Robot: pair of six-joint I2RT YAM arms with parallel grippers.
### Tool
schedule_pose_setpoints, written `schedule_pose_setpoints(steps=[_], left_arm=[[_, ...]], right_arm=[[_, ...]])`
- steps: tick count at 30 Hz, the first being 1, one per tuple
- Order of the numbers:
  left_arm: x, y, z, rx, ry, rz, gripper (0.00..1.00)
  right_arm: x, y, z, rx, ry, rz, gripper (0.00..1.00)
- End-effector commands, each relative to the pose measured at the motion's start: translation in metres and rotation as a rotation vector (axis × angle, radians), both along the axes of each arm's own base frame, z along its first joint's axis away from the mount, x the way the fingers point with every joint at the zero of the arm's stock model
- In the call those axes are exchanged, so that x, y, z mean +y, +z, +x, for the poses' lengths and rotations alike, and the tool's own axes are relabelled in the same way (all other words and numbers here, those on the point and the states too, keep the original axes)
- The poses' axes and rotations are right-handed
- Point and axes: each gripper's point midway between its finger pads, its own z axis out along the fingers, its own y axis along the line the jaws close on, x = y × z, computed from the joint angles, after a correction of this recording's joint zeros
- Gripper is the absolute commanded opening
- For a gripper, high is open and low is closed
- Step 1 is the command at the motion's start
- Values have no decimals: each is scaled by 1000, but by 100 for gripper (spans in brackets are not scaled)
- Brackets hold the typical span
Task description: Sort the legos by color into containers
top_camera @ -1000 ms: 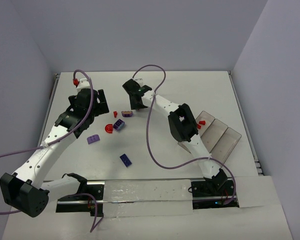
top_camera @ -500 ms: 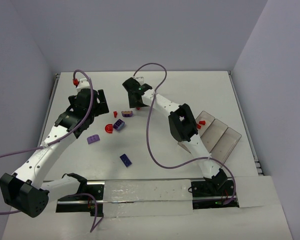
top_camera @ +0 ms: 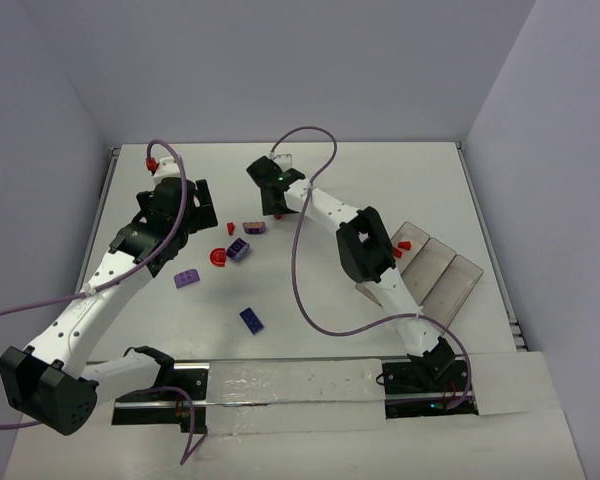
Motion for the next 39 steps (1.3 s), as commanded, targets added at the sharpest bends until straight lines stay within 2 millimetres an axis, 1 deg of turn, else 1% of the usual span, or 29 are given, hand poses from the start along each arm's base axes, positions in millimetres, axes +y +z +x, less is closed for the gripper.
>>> schedule_pose_setpoints(steps=[1, 8, 9, 14, 17, 22, 24, 30, 32, 33, 34, 37, 38, 39], left_arm=[[1, 3, -1, -16, 0, 9, 99], [2, 3, -1, -16, 1, 8, 99], [2, 3, -2, -15, 1, 8, 99], [2, 3, -3, -18, 3, 6, 99], [2, 3, -3, -16, 2, 6, 99], [3, 3, -3, -16, 3, 9, 99], [3, 4, -4, -19, 4, 9, 99], [4, 3, -4, -18, 6, 11, 99], [4, 3, -4, -18, 6, 12, 99], [4, 3, -4, -17, 6, 11, 99], [4, 3, -4, -17, 6, 13, 99], [4, 2, -4, -17, 5, 14, 99], [4, 3, -4, -18, 4, 13, 99], [4, 3, -4, -16, 3, 13, 99]], right_arm=[[-23, -1, -7, -1, -36, -68, 64], [-39, 3, -18, 3, -62, -90, 64], [-40, 7, -17, -2, -70, -81, 64], [-47, 3, -21, 8, -81, -67, 64], [-43, 4, -21, 9, -69, -51, 61], [-30, 5, -14, 13, -22, -17, 55], [-26, 2, -12, 25, -6, -1, 53], [-21, 0, -10, 40, 5, 18, 40], [-22, -3, -11, 45, 8, 9, 26], [-22, -3, -11, 44, 9, 8, 21], [-23, -2, -11, 43, 8, 4, 13], [-25, 8, -10, 25, 7, 4, 2], [-25, 15, -9, 13, 7, 9, 0], [-26, 28, -9, -8, 9, 17, 0]])
